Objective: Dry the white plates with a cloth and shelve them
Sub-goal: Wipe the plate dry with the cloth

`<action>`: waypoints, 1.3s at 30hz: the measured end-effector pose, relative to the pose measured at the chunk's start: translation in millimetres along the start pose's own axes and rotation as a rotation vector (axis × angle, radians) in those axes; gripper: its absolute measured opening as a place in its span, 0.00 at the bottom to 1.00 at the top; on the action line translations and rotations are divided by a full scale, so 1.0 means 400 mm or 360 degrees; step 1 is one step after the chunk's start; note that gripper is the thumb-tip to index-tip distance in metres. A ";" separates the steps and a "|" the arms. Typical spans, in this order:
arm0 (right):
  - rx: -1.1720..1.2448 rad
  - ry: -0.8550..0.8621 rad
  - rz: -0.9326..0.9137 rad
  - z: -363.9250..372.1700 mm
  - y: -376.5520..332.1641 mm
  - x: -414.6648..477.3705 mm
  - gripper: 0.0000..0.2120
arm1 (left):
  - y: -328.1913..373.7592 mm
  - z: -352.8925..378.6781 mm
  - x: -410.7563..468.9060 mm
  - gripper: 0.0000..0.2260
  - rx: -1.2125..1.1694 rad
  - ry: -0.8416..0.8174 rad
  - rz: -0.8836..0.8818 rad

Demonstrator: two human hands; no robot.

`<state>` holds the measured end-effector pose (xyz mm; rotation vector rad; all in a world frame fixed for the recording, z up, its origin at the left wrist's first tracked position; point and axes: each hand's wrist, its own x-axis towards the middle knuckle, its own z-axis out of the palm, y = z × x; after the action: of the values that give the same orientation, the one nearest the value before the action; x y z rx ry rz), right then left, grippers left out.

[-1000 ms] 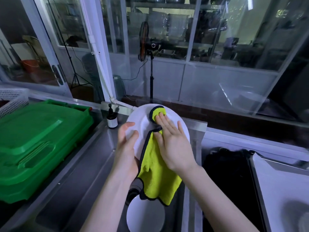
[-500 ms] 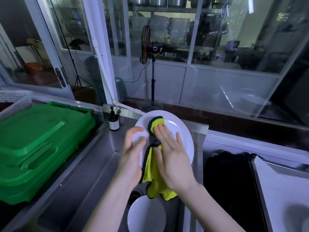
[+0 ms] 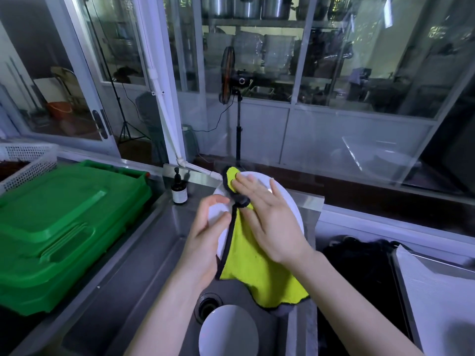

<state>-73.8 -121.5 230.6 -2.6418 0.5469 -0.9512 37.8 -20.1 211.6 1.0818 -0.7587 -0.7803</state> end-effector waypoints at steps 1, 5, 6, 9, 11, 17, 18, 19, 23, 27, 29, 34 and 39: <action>-0.0032 0.0070 0.0066 -0.003 0.016 0.005 0.23 | 0.001 -0.006 0.000 0.09 0.0041 0.0035 -0.0010; -0.0043 0.0359 0.0561 -0.022 0.068 0.017 0.21 | 0.016 -0.019 0.006 0.10 0.0032 0.0010 -0.0041; -0.0017 0.0353 0.0563 -0.019 0.065 0.016 0.21 | 0.022 -0.018 0.008 0.10 0.0071 -0.0013 -0.0003; 0.0081 0.0178 0.0245 -0.001 0.027 0.005 0.24 | 0.027 -0.016 0.013 0.10 0.0125 -0.0061 0.0022; 0.0125 0.0014 0.0028 0.006 0.006 -0.002 0.25 | 0.016 -0.021 0.010 0.10 0.0076 -0.0030 -0.0030; 0.0030 0.0156 0.0326 0.005 0.048 0.013 0.23 | 0.003 -0.033 0.007 0.10 -0.0063 0.0071 -0.0057; 0.0081 0.0219 0.0520 0.001 0.062 0.010 0.22 | 0.004 -0.036 0.010 0.11 -0.0117 0.0078 -0.0059; 0.0158 0.0256 0.0694 -0.003 0.077 -0.001 0.22 | 0.006 -0.041 0.015 0.12 -0.0177 0.0086 -0.0062; 0.0537 0.0382 0.0722 0.008 0.086 -0.095 0.22 | 0.001 -0.047 0.036 0.14 -0.0335 0.0230 -0.0035; 0.0476 0.0445 0.0412 0.064 0.014 -0.200 0.27 | -0.009 -0.039 0.056 0.18 -0.0519 0.0391 0.0009; 0.0282 0.0387 0.0220 0.094 -0.021 -0.220 0.26 | -0.015 -0.027 0.066 0.19 -0.0532 0.0434 0.0039; -0.0047 0.0184 -0.0253 0.121 -0.088 -0.157 0.24 | -0.030 -0.008 0.078 0.17 -0.0455 0.0430 -0.0086; -0.0297 0.0211 -0.0206 0.105 -0.032 -0.195 0.26 | -0.017 -0.040 0.090 0.17 -0.0650 0.0442 -0.0013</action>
<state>-98.6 -70.3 161.3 -2.8227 0.5225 -1.1739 68.8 -45.1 205.8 0.8001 -0.3389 -0.7338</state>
